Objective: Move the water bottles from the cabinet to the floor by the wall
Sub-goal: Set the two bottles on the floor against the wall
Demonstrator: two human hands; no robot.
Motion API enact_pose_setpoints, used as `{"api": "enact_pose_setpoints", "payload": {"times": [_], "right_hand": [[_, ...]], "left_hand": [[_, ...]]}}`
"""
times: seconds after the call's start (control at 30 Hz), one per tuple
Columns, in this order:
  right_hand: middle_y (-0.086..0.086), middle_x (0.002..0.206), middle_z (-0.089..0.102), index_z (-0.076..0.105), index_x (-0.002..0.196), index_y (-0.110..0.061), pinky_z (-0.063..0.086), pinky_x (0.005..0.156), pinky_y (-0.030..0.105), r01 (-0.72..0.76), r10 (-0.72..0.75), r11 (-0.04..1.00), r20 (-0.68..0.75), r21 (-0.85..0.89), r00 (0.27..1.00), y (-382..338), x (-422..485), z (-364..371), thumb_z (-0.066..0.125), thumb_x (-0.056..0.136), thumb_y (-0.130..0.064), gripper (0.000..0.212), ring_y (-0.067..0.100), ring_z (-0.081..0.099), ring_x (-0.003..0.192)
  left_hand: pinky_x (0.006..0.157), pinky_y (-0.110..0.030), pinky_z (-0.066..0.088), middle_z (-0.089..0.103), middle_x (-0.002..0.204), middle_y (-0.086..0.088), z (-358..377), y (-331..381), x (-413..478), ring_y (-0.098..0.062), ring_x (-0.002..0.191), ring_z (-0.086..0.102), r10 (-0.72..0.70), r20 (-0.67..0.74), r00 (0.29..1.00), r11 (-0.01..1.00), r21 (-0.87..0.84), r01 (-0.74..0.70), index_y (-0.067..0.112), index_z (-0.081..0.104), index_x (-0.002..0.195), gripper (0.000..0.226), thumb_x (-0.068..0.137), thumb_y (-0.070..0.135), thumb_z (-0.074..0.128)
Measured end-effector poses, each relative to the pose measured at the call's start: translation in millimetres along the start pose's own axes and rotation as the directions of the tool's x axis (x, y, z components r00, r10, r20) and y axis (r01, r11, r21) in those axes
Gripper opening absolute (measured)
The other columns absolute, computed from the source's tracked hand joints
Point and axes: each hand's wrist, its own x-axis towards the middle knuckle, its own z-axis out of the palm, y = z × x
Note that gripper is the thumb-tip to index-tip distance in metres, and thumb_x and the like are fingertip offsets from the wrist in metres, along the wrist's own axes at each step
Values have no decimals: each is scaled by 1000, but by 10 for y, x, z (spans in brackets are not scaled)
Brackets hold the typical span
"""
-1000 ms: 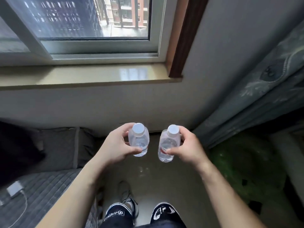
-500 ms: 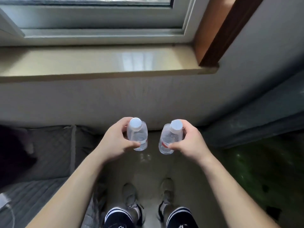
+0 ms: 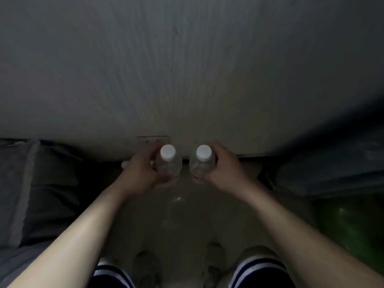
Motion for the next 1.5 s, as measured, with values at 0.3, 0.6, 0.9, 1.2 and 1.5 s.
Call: {"api": "enact_pose_setpoints", "payload": {"times": [0.3,0.6,0.9,1.2,1.5], "right_hand": [[-21,100,62,53,108,-36,39,63,3,65,-59,997,122,-45,991,1045,766,594,86,66,-30,54,-7,57,86],[-24,95,61,55,107,-35,41,62,8,51,-56,998,129,44,990,1882,1173,1167,84,67,-27,50,-14,56,85],[-21,91,62,57,107,-27,40,60,1,55,-61,997,90,62,994,2360,1436,1453,81,67,-12,49,-11,56,81],[-16,95,62,56,104,-28,38,64,5,68,-69,998,89,18,994,2604,1541,1643,76,59,-32,50,1,57,87],[-9,104,62,58,113,-21,35,66,-1,61,-62,998,68,22,996,2778,1577,1736,81,63,-21,55,6,57,96]], "left_hand": [[72,-12,50,59,105,24,560,-1268,723,11,98,56,44,49,998,989,138,-50,38,50,113,62,64,27,87],[77,-29,52,57,106,21,1047,-2100,1185,-4,96,58,73,-6,997,982,175,-71,31,49,115,60,68,21,85],[80,-42,54,57,108,16,1278,-2582,1417,-15,101,59,55,-52,997,985,165,-46,40,48,111,57,63,27,77],[84,-27,41,59,115,4,1459,-2772,1478,-16,107,56,41,-88,995,983,183,-24,19,54,121,52,74,12,77],[94,-31,42,57,125,2,1490,-2830,1551,-13,113,52,46,-95,994,983,182,-28,21,50,127,55,79,14,75]]}}
